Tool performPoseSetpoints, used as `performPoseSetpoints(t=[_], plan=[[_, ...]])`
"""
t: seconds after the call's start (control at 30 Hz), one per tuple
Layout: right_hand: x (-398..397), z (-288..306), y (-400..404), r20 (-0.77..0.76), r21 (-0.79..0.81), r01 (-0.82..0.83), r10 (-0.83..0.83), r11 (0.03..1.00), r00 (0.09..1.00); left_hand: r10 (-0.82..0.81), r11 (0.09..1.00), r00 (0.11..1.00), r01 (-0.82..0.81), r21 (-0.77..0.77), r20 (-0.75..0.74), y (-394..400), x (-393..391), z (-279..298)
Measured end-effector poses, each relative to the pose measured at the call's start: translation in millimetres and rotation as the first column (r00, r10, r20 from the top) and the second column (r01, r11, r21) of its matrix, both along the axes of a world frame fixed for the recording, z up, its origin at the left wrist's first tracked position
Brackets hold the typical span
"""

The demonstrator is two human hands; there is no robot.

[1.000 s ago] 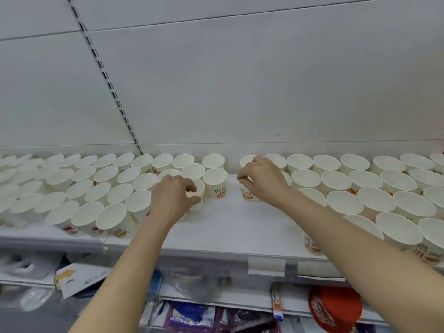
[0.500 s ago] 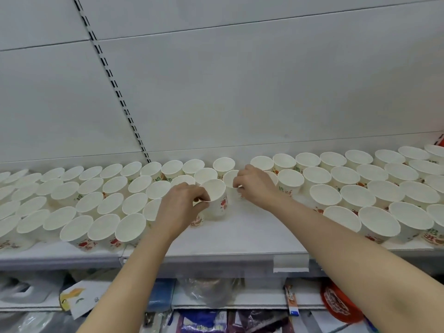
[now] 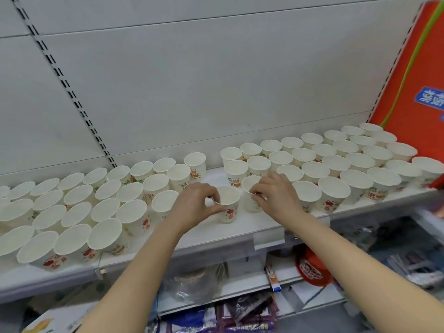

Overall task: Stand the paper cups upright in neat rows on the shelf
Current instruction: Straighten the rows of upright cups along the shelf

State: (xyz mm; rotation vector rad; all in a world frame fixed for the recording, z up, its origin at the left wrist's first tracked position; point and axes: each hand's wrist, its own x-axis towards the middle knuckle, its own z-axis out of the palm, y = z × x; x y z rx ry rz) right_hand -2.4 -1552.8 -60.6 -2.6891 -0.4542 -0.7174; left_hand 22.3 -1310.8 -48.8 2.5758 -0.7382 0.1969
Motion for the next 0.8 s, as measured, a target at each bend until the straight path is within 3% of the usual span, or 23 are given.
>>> performPoseSetpoints(t=[0.17,0.33,0.53,0.8], plan=[[6,-4,-9,-0.114,-0.052,-0.012,0.006,0.999,0.993,-0.015,0.998,0.999,0.012,0.069,0.041,-24,10,-7],[6,0,-26,-0.072,-0.053,-0.024,0.02,0.998,0.997,0.066,0.995,0.983,-0.077,0.056,0.173,-33,2,-10],[12,3,-32,-0.057,-0.101,-0.02,0.015,0.995,0.998,0.151,0.986,0.98,-0.16,0.054,0.13,-53,-2,-10],[18,7,-40,-0.041,-0.128,-0.004,-0.001,0.992,0.999,0.136,0.989,0.987,-0.14,0.052,0.082,-63,3,-10]])
